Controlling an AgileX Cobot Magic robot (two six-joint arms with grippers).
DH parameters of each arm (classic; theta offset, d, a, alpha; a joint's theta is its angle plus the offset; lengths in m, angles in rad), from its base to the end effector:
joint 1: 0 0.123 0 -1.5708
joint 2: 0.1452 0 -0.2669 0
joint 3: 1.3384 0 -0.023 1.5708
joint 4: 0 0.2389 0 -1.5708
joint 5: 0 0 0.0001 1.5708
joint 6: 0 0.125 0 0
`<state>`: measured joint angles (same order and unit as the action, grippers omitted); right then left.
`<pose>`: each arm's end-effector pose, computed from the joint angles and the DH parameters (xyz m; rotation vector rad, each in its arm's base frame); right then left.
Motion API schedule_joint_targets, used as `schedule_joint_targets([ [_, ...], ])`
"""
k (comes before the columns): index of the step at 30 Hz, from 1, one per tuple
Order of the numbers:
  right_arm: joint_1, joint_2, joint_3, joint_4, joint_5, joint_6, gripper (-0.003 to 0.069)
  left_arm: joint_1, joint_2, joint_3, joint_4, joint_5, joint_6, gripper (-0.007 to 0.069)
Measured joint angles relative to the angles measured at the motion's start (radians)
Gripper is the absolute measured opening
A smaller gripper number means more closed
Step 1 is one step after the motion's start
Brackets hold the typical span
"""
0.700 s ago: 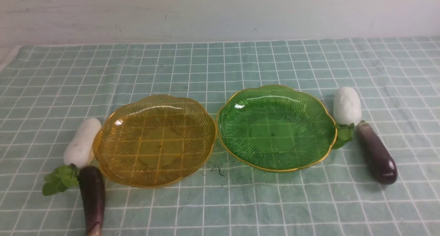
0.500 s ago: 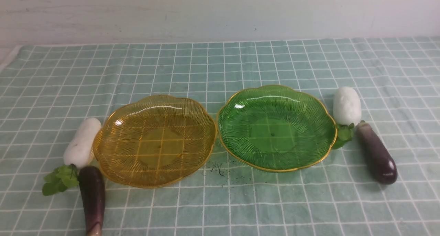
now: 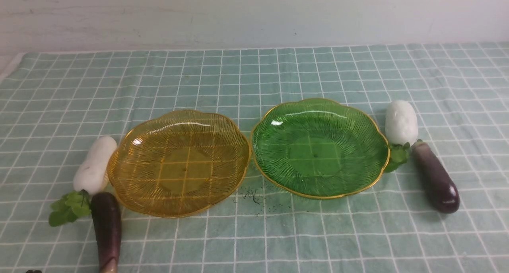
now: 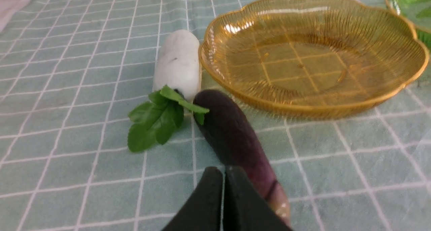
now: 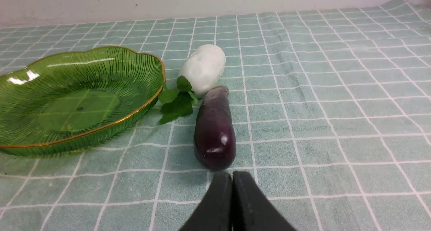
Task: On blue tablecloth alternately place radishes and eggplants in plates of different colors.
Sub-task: 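Pick up the eggplant and place it in the yellow plate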
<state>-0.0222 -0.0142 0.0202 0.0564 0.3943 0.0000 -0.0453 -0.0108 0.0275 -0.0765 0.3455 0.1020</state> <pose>0.0906 0.0007 0.1616 0.0551 1.8827 0.0409 0.0922 -0.0074 0.1646 0.0875 1.8428 -0.0346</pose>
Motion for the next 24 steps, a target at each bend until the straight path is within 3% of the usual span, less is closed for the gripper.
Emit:
schedule_joint_targets([
  [4, 0.000, 0.000, 0.000, 0.000, 0.000, 0.000, -0.0013, 0.000, 0.000, 0.001, -0.240, -0.160, -0.102, -0.0008],
  [7, 0.000, 0.000, 0.000, 0.000, 0.000, 0.000, -0.0013, 0.000, 0.000, 0.001, -0.358, -0.240, -0.126, -0.0008],
  [10, 0.000, 0.000, 0.000, 0.000, 0.000, 0.000, -0.0013, 0.000, 0.000, 0.001, -0.538, -0.419, -0.136, -0.0008],
  [13, 0.000, 0.000, 0.000, 0.002, -0.001, 0.000, -0.0013, 0.000, 0.000, 0.001, -0.614, -0.558, -0.138, -0.0008],
  [16, 0.000, 0.000, 0.004, 0.045, -0.035, 0.012, -0.0013, 0.000, 0.000, -0.025, -0.649, -0.592, -0.140, -0.0008],
  [19, 0.000, 0.000, 0.010, 0.290, -0.190, 0.105, -0.0013, 0.000, 0.022, -0.261, -0.637, -0.403, -0.059, -0.0008],
  [21, 0.000, 0.000, 0.010, 0.367, -0.241, 0.135, -0.0013, 0.000, 0.062, -0.324, -0.627, -0.327, -0.016, -0.0008],
  [23, 0.000, 0.000, 0.010, 0.581, -0.326, 0.190, -0.0013, 0.001, 0.225, -0.510, -0.595, -0.039, 0.057, -0.0008],
  [24, 0.000, 0.000, 0.010, 0.620, -0.342, 0.188, -0.0013, 0.001, 0.315, -0.564, -0.566, 0.096, 0.070, -0.0008],
])
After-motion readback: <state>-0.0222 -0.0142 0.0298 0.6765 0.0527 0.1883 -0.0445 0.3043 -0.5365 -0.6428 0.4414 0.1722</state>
